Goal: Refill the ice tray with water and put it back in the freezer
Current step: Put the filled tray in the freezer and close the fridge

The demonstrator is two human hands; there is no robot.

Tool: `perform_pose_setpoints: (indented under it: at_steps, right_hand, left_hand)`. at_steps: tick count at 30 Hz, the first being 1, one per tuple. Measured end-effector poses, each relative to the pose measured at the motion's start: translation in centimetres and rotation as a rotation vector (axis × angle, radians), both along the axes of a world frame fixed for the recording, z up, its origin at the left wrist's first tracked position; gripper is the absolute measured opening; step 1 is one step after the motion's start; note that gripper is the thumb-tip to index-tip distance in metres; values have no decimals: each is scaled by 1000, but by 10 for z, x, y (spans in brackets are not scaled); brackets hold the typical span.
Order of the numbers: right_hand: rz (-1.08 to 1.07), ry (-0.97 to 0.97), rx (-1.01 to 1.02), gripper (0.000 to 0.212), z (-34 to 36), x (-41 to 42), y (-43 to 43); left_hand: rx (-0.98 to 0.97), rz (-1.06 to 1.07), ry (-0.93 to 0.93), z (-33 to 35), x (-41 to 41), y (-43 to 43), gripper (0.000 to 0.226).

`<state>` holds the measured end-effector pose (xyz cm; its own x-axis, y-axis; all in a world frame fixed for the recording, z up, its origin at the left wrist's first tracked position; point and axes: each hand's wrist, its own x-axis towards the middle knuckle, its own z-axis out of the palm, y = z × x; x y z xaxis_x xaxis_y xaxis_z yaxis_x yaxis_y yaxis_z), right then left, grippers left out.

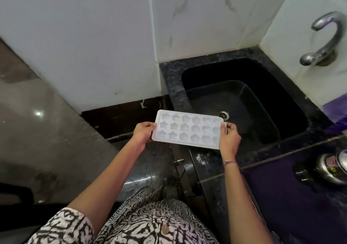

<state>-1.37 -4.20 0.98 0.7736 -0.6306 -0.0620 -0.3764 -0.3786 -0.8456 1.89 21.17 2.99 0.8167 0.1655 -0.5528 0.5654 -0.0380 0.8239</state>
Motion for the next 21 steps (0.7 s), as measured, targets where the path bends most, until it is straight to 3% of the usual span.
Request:
perform_pose_setpoints:
  at_steps: [21]
  right_hand:
    - [536,58,-74,31,-20,1,153]
  left_hand:
    - [-22,517,57,-21,-130,136,20]
